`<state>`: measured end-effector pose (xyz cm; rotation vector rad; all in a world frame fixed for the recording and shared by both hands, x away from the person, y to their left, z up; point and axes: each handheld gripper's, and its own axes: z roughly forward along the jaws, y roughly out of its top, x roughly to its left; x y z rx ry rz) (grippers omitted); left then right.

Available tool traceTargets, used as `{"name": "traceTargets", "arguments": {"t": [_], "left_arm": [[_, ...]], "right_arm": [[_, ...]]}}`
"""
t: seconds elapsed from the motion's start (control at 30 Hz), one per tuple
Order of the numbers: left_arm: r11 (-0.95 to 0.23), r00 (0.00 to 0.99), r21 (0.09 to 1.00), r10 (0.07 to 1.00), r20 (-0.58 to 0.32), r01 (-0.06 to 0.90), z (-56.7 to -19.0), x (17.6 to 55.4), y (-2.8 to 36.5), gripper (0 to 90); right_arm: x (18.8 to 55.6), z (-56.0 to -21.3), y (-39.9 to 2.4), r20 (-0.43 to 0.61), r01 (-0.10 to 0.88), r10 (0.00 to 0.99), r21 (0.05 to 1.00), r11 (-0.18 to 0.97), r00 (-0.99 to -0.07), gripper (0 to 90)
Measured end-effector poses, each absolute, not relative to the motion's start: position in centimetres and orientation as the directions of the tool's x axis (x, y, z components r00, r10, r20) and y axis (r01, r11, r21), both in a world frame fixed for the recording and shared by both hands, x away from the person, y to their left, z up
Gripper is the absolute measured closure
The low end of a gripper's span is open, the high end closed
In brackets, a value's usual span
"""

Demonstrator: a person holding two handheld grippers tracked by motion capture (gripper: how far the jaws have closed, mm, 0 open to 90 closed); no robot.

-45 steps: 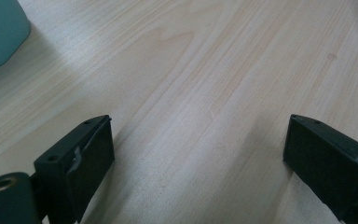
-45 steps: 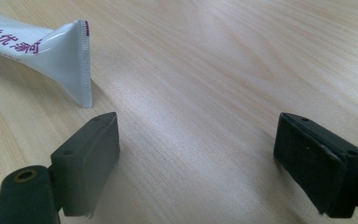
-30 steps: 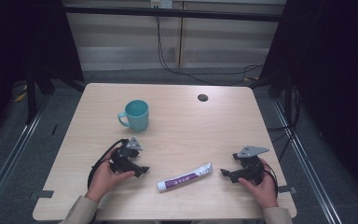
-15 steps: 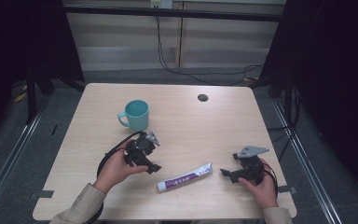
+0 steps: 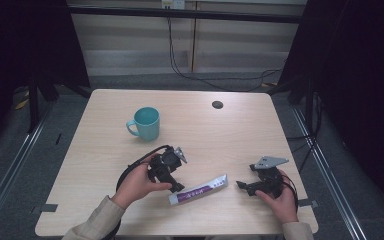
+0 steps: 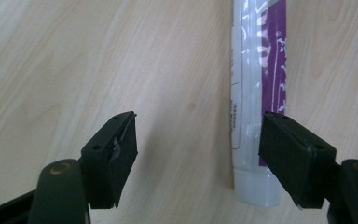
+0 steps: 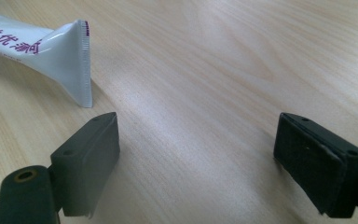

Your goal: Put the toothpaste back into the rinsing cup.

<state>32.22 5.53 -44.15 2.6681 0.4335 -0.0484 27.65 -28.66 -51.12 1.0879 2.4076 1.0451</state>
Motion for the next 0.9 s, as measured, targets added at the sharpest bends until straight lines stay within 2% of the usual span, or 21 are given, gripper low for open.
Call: {"name": "traceTargets", "arguments": {"t": [0.6,0.7,0.9], "left_arm": [[-0.887,0.962,0.373,0.242,-0.125,0.271,-45.2,31.2,2.9,28.6],[-0.902,0.967,0.351,0.218,-0.132,0.252,-45.5,31.1,2.6,30.4],[-0.915,0.971,0.332,0.192,-0.143,0.230,-46.1,30.7,2.1,40.6]], "right_arm": [[27.7,-51.1,-28.7,0.025,0.526,0.743,0.723,0.449,-0.669,13.8],[27.7,-51.1,-28.7,0.025,0.526,0.743,0.723,0.448,-0.669,13.8],[27.6,-51.1,-28.7,0.024,0.526,0.744,0.723,0.449,-0.668,13.8]]}}
